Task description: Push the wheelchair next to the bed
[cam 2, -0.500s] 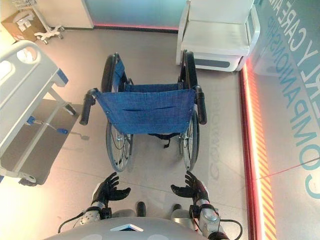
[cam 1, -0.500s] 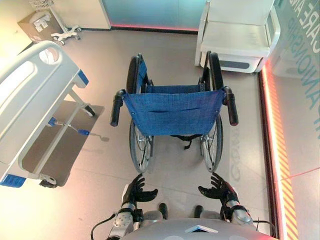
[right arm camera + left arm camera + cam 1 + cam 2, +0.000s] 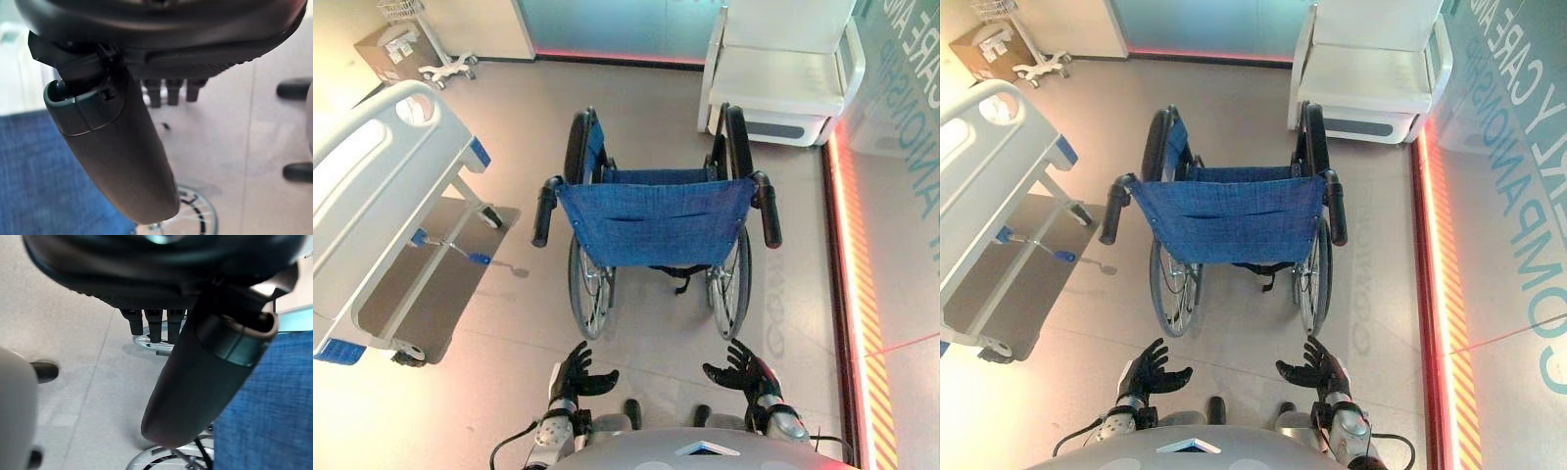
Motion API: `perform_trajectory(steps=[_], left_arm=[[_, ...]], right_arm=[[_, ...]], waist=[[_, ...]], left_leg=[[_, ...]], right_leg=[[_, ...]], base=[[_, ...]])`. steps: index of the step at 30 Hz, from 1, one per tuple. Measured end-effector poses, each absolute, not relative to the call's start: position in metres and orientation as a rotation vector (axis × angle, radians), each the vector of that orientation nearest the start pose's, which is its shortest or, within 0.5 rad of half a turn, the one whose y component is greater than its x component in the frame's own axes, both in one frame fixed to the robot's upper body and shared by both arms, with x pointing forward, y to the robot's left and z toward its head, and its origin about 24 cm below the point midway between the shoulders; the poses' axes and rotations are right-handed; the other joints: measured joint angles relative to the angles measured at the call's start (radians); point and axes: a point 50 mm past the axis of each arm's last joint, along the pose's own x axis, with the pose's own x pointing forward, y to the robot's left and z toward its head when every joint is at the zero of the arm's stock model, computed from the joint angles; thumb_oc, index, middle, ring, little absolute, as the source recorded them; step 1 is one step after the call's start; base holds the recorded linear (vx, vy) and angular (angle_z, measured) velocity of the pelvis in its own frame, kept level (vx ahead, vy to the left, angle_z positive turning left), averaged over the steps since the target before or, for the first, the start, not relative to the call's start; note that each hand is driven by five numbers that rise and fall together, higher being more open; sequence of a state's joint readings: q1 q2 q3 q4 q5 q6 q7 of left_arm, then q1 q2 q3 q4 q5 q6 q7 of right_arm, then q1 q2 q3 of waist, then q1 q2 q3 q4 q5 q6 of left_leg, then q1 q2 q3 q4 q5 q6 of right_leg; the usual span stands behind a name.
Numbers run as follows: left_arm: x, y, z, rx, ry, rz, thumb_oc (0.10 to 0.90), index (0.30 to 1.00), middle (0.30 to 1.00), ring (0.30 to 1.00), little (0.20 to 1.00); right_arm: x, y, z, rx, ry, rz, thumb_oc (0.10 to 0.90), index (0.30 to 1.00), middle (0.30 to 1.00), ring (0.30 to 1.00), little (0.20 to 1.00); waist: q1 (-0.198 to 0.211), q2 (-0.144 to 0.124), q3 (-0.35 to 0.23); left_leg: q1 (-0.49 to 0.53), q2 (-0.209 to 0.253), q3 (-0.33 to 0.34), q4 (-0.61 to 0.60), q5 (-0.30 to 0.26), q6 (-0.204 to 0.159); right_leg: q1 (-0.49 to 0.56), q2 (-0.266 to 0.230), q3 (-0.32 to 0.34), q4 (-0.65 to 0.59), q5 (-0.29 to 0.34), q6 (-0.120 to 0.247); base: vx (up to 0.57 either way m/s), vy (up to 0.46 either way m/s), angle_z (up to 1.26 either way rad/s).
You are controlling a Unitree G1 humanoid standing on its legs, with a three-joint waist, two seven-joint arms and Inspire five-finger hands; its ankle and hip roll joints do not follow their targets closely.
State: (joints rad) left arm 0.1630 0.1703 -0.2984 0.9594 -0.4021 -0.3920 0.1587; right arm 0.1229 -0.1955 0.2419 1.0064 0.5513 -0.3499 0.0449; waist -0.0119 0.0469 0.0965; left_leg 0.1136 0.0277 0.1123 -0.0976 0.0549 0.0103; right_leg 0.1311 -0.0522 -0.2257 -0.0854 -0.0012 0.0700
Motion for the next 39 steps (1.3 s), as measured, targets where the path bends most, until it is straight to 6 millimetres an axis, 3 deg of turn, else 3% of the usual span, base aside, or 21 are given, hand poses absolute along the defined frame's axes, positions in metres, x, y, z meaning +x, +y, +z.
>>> perform_trajectory(steps=[6,15,22,32,39], left_arm=[[0.129,0.211,-0.121,-0.094,0.604,0.432,0.8,0.9,0.9,0.9,0.9],[0.15,0.276,-0.074,-0.08,0.318,0.789,0.8,0.9,0.9,0.9,0.9],[0.168,0.293,-0.045,-0.035,0.163,0.877,0.8,0.9,0.9,0.9,0.9],[0.221,0.295,0.025,-0.104,-0.172,0.858,0.8,0.9,0.9,0.9,0.9],[0.268,0.28,0.082,-0.095,-0.371,0.667,0.8,0.9,0.9,0.9,0.9]], right_arm=[[0.145,-0.221,-0.113,0.275,0.569,-0.265,0.8,0.9,0.9,0.9,0.9],[0.178,-0.277,-0.061,0.238,0.295,-0.398,0.8,0.9,0.9,0.9,0.9],[0.202,-0.307,-0.015,0.231,0.078,-0.455,0.8,0.9,0.9,0.9,0.9],[0.248,-0.291,0.06,0.279,-0.264,-0.416,0.8,0.9,0.9,0.9,0.9],[0.281,-0.263,0.104,0.303,-0.408,-0.315,0.8,0.9,0.9,0.9,0.9]], waist=[[-0.004,-0.004,-0.001],[0.002,-0.025,0.002],[0.0,-0.023,0.003],[0.001,-0.011,0.006],[0.002,0.003,0.012]], left_leg=[[0.001,0.001,0.001,0.0,0.0,0.0],[0.005,-0.001,-0.001,0.0,0.0,0.0],[0.007,-0.001,-0.003,0.0,0.0,0.0],[0.0,-0.003,-0.013,0.007,0.001,0.0],[-0.001,-0.005,-0.018,0.007,0.001,0.001]], right_leg=[[0.002,0.001,0.002,0.0,0.0,0.0],[0.012,0.0,0.0,-0.002,0.001,0.001],[0.014,0.0,0.001,-0.003,0.001,0.001],[0.009,0.0,-0.003,-0.003,0.002,0.002],[0.01,-0.002,-0.005,-0.003,0.002,0.002]], base=[[0.0,-0.007,0.0],[0.0,0.0,0.01],[0.0,0.0,0.0],[0.0,0.003,0.01],[0.0,0.0,0.0]])
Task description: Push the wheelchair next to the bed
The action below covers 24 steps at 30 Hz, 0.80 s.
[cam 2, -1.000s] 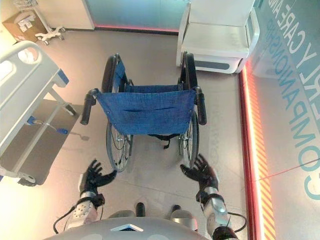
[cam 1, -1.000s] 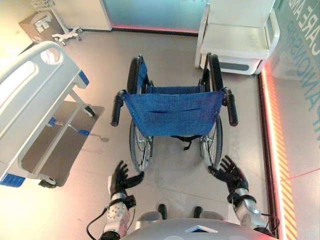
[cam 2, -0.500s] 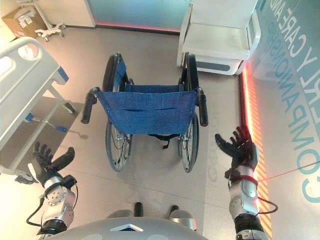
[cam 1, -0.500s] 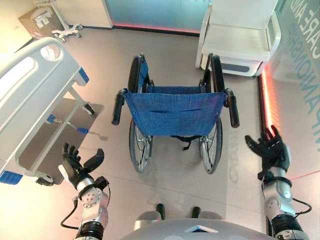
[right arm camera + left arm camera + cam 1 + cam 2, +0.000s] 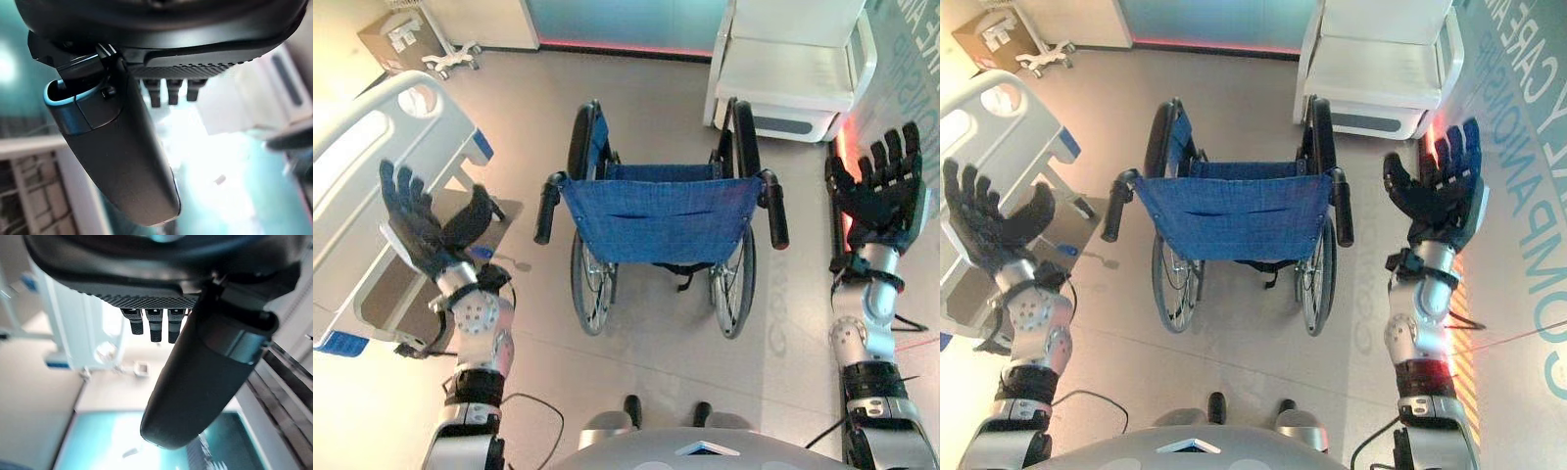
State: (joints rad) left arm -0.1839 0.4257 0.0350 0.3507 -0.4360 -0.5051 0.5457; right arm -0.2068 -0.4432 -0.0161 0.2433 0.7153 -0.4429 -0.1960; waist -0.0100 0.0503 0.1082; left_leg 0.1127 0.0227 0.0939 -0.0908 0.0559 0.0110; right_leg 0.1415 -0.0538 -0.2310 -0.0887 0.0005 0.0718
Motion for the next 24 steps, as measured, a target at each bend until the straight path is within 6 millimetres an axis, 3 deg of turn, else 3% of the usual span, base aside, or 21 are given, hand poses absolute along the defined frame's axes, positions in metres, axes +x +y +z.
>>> perform_trajectory(steps=[5,13,24], left_arm=[[0.281,0.27,0.093,-0.086,-0.389,0.569,0.8,0.9,0.9,0.9,0.9],[0.287,0.267,0.09,-0.025,-0.303,0.43,0.8,0.9,0.9,0.9,0.9],[0.292,0.268,0.075,0.159,-0.076,0.275,0.8,0.9,0.9,0.9,0.9]], right_arm=[[0.292,-0.247,0.113,0.246,-0.394,-0.23,0.8,0.9,0.9,0.9,0.9],[0.298,-0.235,0.099,0.093,-0.226,-0.102,0.8,0.9,0.9,0.9,0.9],[0.298,-0.242,0.091,0.0,-0.115,-0.058,0.8,0.9,0.9,0.9,0.9]], waist=[[-0.003,0.0,0.0],[-0.001,0.001,0.0],[-0.001,-0.006,0.032]], left_leg=[[0.0,0.0,0.0,0.0,0.0,0.0],[-0.002,-0.001,0.0,0.0,0.0,0.0],[-0.007,-0.002,0.0,0.0,0.0,0.0]], right_leg=[[0.0,0.0,0.001,0.0,0.0,0.0],[-0.002,0.0,0.001,0.0,0.0,0.0],[-0.007,0.0,0.0,0.0,0.0,0.0]], base=[[0.0,0.0,0.0],[0.0,0.0,0.0],[0.0,0.0,0.0]])
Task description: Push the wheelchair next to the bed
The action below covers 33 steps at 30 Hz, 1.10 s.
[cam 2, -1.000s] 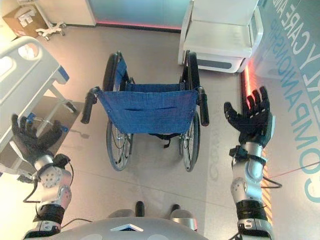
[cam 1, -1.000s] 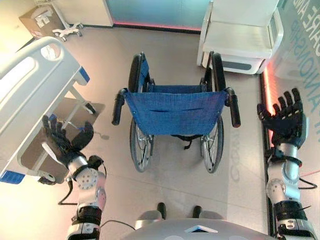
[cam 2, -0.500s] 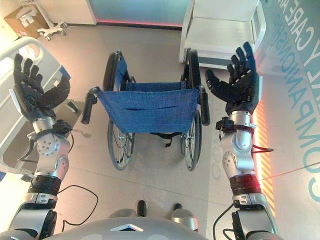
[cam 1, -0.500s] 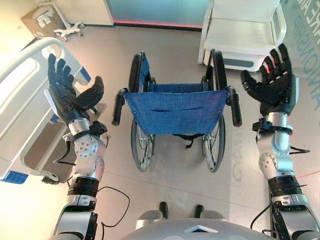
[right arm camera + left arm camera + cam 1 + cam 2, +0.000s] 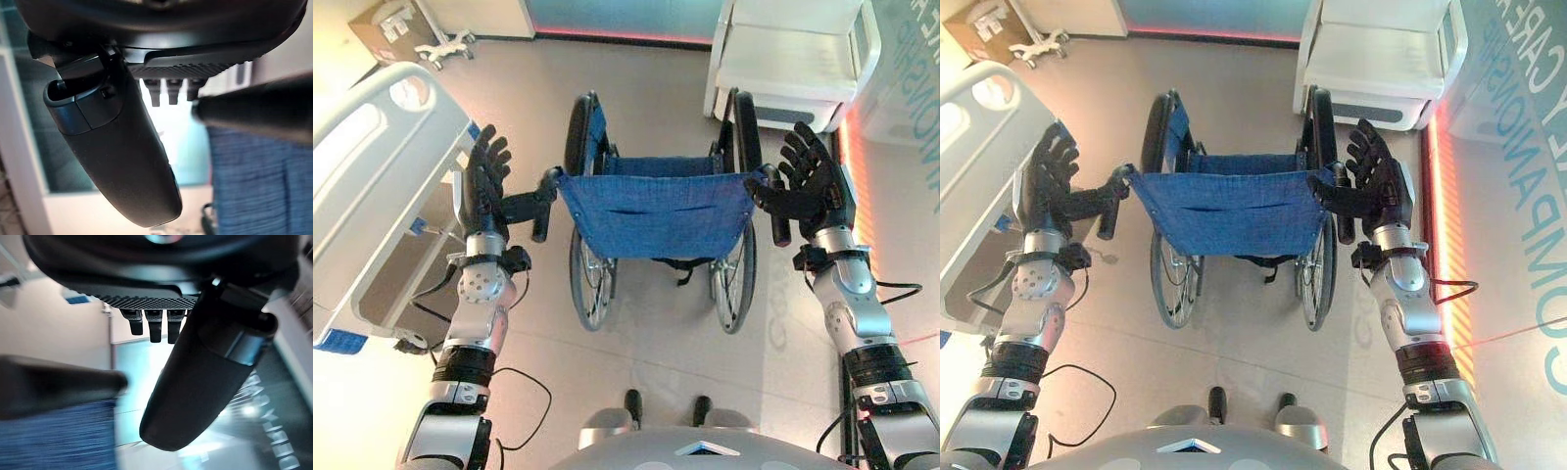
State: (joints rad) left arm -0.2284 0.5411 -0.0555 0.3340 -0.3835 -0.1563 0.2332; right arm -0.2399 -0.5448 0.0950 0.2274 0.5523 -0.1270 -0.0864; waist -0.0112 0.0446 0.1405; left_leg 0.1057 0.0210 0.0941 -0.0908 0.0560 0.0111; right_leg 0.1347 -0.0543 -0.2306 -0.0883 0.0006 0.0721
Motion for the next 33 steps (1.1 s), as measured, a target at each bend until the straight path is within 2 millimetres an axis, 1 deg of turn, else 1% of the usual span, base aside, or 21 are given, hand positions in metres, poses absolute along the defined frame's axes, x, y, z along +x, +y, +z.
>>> perform_trajectory(steps=[2,4,10,13,14,17,18,21,23,29,33], left_arm=[[0.289,0.274,0.07,0.215,-0.013,0.25,0.8,0.9,0.9,0.9,0.9],[0.288,0.275,0.068,0.225,0.013,0.224,0.8,0.9,0.9,0.9,0.9],[0.289,0.277,0.07,0.273,0.055,0.167,0.8,0.9,0.9,0.9,0.9],[0.289,0.28,0.073,0.309,0.066,0.145,0.8,0.9,0.9,0.9,0.9],[0.29,0.28,0.074,0.318,0.066,0.141,0.8,0.9,0.9,0.9,0.9],[0.29,0.283,0.08,0.374,0.078,0.128,0.8,0.9,0.9,0.9,0.9],[0.291,0.283,0.081,0.388,0.078,0.126,0.8,0.9,0.9,0.9,0.9],[0.293,0.285,0.084,0.42,0.087,0.126,0.8,0.9,0.9,0.9,0.9],[0.294,0.285,0.084,0.42,0.09,0.128,0.8,0.9,0.9,0.9,0.9],[0.295,0.285,0.084,0.42,0.102,0.134,0.8,0.9,0.9,0.9,0.9],[0.302,0.282,0.085,0.435,0.125,0.125,0.8,0.9,0.9,0.9,0.9]], right_arm=[[0.297,-0.245,0.089,-0.021,-0.085,-0.06,0.8,0.9,0.9,0.9,0.9],[0.296,-0.246,0.087,-0.033,-0.065,-0.061,0.8,0.9,0.9,0.9,0.9],[0.296,-0.245,0.087,-0.09,-0.033,-0.038,0.8,0.9,0.9,0.9,0.9],[0.295,-0.249,0.092,-0.181,-0.028,-0.031,0.8,0.9,0.9,0.9,0.9],[0.295,-0.25,0.092,-0.188,-0.023,-0.032,0.8,0.9,0.9,0.9,0.9],[0.295,-0.258,0.092,-0.3,0.024,-0.046,0.8,0.9,0.9,0.9,0.9],[0.294,-0.259,0.092,-0.305,0.03,-0.048,0.8,0.9,0.9,0.9,0.9],[0.295,-0.255,0.097,-0.321,0.03,-0.034,0.8,0.9,0.9,0.9,0.9],[0.294,-0.255,0.097,-0.351,0.049,-0.034,0.8,0.9,0.9,0.9,0.9],[0.296,-0.253,0.1,-0.365,0.07,-0.027,0.8,0.9,0.9,0.9,0.9],[0.302,-0.248,0.101,-0.409,0.119,0.017,0.8,0.9,0.9,0.9,0.9]], waist=[[-0.002,-0.003,0.003],[0.0,-0.004,0.005],[-0.003,-0.004,0.005],[-0.005,-0.004,0.005],[-0.005,-0.004,0.005],[-0.009,-0.003,0.006],[-0.009,-0.003,0.006],[-0.012,-0.002,0.006],[-0.013,-0.002,0.006],[-0.014,-0.002,0.006],[-0.013,-0.002,0.006]], left_leg=[[0.0,0.0,0.0,0.0,0.0,0.0],[0.0,0.0,0.0,0.0,0.0,0.0],[0.001,0.0,0.001,0.0,0.0,0.0],[0.002,0.0,0.002,0.0,0.0,0.0],[0.002,0.0,0.003,0.0,0.0,0.0],[0.002,0.0,0.006,0.0,0.0,0.0],[0.002,0.0,0.006,0.0,0.0,0.0],[0.003,0.001,0.013,0.0,0.0,0.0],[0.003,0.001,0.017,0.0,0.0,0.0],[0.004,0.0,0.019,0.0,0.0,0.0],[0.006,-0.002,0.02,0.0,0.0,0.0]], right_leg=[[0.0,0.0,0.0,0.0,0.0,0.0],[0.0,0.0,0.0,0.0,0.0,0.0],[0.001,0.0,0.001,0.0,0.0,0.0],[0.001,0.0,0.002,0.0,0.0,0.0],[0.001,0.0,0.002,0.0,0.0,0.0],[0.0,0.0,0.004,0.0,0.0,0.0],[-0.001,0.0,0.004,0.0,0.0,0.0],[0.0,0.001,0.006,0.0,0.0,0.0],[-0.001,0.001,0.007,0.0,0.0,0.001],[0.0,0.001,0.008,0.0,0.001,0.001],[0.002,0.001,0.009,0.0,0.002,0.002]], base=[[0.0,0.0,0.0],[0.0,0.0,0.0],[0.0,0.0,0.0],[0.0,0.0,0.0],[0.0,0.0,0.0],[0.0,0.0,0.0],[0.0,0.0,0.0],[0.0,0.0,0.0],[0.0,0.0,0.0],[0.0,0.0,0.0],[0.0,0.0,0.0]])
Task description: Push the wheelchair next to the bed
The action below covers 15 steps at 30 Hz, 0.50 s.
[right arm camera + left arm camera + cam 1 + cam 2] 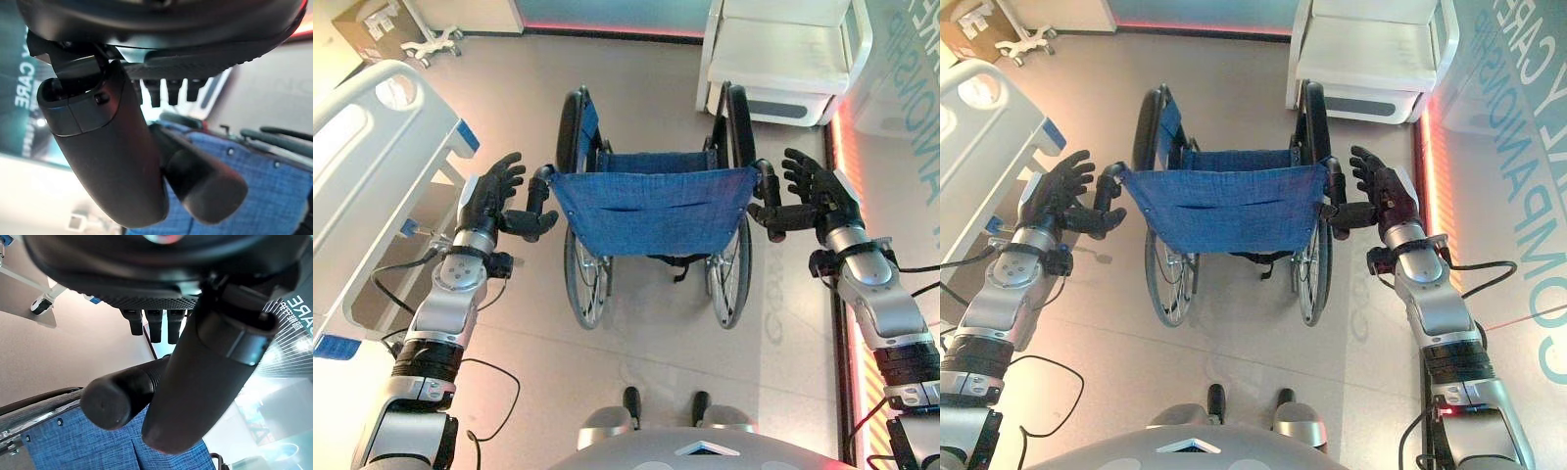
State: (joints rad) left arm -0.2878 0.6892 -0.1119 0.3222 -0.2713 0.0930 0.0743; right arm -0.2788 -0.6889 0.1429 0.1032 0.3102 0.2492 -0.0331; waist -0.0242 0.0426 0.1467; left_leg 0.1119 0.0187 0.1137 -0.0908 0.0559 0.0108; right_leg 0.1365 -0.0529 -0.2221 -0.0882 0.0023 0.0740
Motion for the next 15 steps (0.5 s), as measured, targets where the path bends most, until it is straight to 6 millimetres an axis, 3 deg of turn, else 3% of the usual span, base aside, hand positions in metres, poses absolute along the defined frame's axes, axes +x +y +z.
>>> perform_trajectory(steps=[6,15], left_arm=[[0.312,0.279,0.076,0.464,0.209,0.113,0.8,0.9,0.9,0.9,0.9],[0.32,0.276,0.075,0.483,0.286,0.11,0.8,0.9,0.9,0.9,0.9]], right_arm=[[0.31,-0.236,0.1,-0.424,0.174,0.068,0.8,0.9,0.9,0.9,0.9],[0.328,-0.234,0.104,-0.452,0.263,0.068,0.8,0.9,0.9,0.9,0.9]], waist=[[-0.013,-0.001,0.0],[-0.013,-0.002,0.0]], left_leg=[[0.009,-0.001,0.0,0.0,0.0,0.0],[0.018,0.0,-0.001,0.0,0.0,0.0]], right_leg=[[0.008,0.0,0.0,0.0,0.0,0.0],[0.015,0.001,-0.003,0.0,0.0,0.001]], base=[[0.0,0.0,-0.01],[0.0,0.0,0.0]])
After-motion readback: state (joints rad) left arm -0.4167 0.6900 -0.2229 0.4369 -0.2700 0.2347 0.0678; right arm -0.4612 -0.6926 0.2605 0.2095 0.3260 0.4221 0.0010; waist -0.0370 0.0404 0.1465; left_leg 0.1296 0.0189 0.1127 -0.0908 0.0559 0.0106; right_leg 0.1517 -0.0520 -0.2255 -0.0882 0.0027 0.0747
